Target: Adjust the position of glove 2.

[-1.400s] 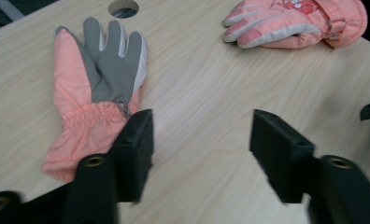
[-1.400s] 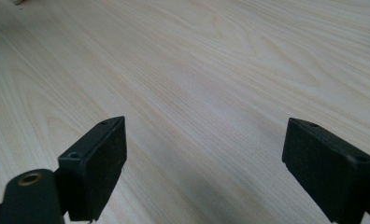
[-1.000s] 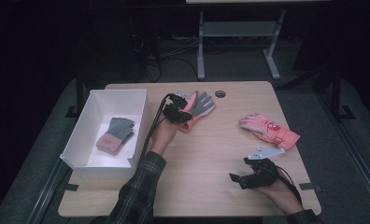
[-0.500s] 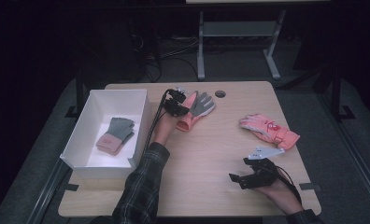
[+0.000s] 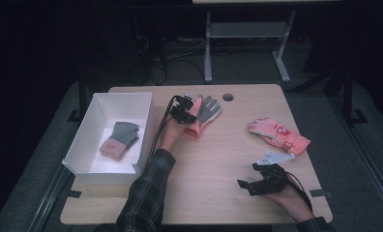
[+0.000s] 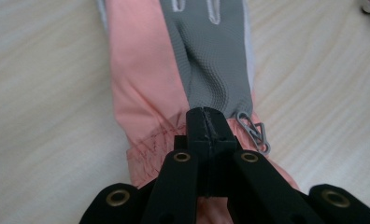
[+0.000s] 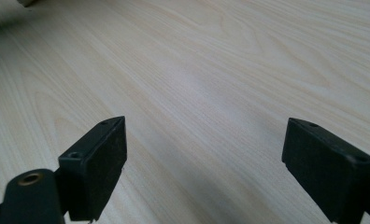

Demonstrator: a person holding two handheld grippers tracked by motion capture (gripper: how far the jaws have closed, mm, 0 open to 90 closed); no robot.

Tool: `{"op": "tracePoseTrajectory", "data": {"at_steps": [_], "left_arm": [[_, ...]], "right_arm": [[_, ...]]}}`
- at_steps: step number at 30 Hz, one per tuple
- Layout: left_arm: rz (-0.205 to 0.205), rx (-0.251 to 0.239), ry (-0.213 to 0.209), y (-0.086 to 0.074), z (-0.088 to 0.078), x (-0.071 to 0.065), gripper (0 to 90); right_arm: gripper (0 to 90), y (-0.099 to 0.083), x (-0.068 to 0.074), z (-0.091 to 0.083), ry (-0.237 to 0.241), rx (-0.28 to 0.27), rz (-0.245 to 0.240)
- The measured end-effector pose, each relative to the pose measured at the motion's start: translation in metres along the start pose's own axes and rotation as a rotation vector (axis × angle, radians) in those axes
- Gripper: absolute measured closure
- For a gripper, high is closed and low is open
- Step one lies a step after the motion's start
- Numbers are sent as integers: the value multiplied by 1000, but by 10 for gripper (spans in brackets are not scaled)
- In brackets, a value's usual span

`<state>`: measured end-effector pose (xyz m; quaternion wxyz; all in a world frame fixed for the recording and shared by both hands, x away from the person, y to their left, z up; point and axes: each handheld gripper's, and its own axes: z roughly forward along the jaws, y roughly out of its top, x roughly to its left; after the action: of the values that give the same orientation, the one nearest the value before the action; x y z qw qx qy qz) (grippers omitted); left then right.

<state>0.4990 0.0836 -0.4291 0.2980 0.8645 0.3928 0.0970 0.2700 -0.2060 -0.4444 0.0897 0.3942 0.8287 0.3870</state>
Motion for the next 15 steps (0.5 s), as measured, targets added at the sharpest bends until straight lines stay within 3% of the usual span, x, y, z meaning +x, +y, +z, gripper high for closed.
{"op": "tracePoseTrajectory", "data": {"at_steps": [7, 15], "left_arm": [[34, 21, -25, -9, -7, -17, 900], [22, 22, -105, -27, -19, -36, 900]], "right_arm": [[138, 0, 0, -1, -6, 1, -7], [137, 1, 2, 0, -9, 2, -18]]}}
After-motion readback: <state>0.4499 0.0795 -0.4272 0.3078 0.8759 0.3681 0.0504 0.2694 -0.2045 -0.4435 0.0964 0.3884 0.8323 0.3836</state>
